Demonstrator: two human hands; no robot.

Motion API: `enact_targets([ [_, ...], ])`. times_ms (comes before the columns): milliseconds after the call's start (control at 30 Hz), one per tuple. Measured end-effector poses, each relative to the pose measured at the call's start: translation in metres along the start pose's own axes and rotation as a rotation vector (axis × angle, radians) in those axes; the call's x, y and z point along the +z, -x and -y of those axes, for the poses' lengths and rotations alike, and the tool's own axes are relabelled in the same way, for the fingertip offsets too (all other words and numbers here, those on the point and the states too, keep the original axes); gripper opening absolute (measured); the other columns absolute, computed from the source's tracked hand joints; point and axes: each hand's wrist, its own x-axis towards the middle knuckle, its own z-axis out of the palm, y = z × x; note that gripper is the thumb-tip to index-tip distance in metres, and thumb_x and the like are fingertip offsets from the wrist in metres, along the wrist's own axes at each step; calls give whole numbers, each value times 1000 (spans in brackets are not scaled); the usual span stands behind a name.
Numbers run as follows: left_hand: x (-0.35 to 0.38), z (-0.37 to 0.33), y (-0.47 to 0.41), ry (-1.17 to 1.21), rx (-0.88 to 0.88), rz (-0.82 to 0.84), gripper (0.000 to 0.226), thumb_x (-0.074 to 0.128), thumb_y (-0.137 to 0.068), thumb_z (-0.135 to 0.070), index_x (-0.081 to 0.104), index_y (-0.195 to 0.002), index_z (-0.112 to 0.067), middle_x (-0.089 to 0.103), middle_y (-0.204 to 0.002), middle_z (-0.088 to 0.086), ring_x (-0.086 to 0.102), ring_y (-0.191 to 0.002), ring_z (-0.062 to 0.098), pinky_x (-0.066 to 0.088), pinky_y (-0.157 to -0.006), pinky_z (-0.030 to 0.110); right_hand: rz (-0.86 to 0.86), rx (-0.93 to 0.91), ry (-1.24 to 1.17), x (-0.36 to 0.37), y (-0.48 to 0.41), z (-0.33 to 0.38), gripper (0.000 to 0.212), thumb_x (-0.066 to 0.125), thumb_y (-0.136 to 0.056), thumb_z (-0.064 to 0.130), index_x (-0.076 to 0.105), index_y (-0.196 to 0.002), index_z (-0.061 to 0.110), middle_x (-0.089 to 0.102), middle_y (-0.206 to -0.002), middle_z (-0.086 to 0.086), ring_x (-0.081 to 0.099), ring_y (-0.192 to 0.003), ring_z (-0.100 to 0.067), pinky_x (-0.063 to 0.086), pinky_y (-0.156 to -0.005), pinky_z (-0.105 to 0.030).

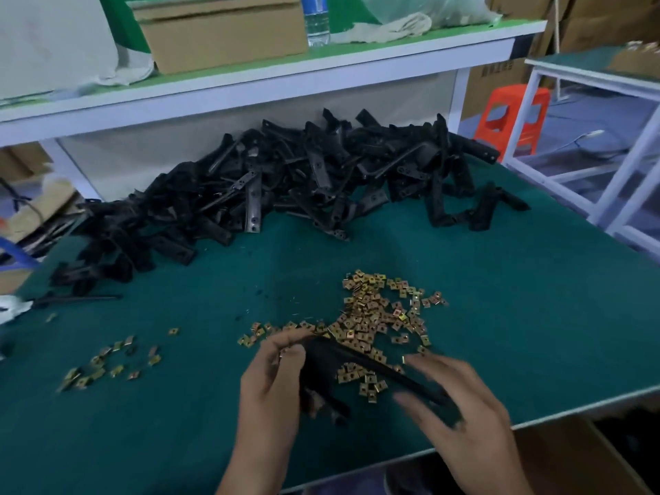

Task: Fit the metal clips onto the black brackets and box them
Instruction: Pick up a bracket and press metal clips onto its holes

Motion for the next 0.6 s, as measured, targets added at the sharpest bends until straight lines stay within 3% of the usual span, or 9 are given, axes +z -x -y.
enact_targets([
  [100, 9, -2, -11, 1, -3, 28, 23, 44, -105, -11, 67, -102, -6, 58, -57, 12, 44, -40, 22, 38, -37, 28, -17, -78, 148, 6, -4, 1, 39, 75, -86, 50, 65, -122, 39, 64, -110, 22, 63, -102, 0, 47, -85, -15],
  [167, 19, -3, -21, -39, 23, 121, 34, 42, -108, -29, 69, -100, -11, 59, -55, 12, 46, -40, 20, 38, -38, 27, 18, -62, 174, 11, -7, -3, 32, 69, -90, 43, 68, -119, 30, 66, -103, 20, 65, -94, -5, 48, -77, -19],
  [233, 28, -4, -38, -135, 86, 213, 49, 34, -108, -49, 72, -94, -21, 65, -62, 11, 53, -46, 18, 41, -43, 26, 27, 93, 64, 14, -12, -6, 30, 60, -92, 45, 68, -117, 32, 67, -93, 21, 63, -84, -1, 44, -68, -13],
  [333, 40, 6, -80, -514, 261, 201, 40, 38, -107, -48, 70, -98, -26, 69, -76, -7, 59, -58, 2, 45, -52, 16, -81, 342, -143, 21, -20, -17, 15, 62, -95, 39, 65, -107, 48, 70, -83, 22, 63, -74, -2, 43, -58, -12],
  [400, 49, 14, -107, -850, 344, 246, 24, 48, -105, -37, 68, -109, -24, 69, -92, -16, 61, -75, -5, 48, -67, 13, -171, 429, -202, 22, -23, -23, 19, 67, -93, 33, 69, -94, 52, 71, -78, 16, 64, -69, -7, 47, -57, -18],
  [467, 58, 23, -125, -1018, 325, 308, 22, 52, -104, -35, 67, -115, -24, 70, -111, -8, 64, -98, 8, 51, -86, 25, -193, 473, -220, 21, -23, -28, 18, 67, -90, 37, 69, -95, 54, 70, -74, 11, 62, -63, -9, 49, -56, -26],
  [533, 65, 27, -135, -1069, 267, 335, 22, 54, -102, -39, 64, -117, -26, 70, -113, -3, 64, -105, 17, 48, -87, 31, -193, 485, -226, 20, -22, -31, 16, 64, -88, 43, 68, -100, 54, 70, -73, 7, 60, -59, -11, 50, -55, -34],
  [600, 69, 26, -144, -1067, 196, 359, 21, 57, -100, -43, 62, -115, -28, 66, -106, -4, 61, -98, 18, 43, -83, 29, -173, 473, -216, 20, -22, -31, 16, 65, -89, 44, 68, -100, 55, 70, -73, 5, 62, -62, -14, 48, -58, -36],
])
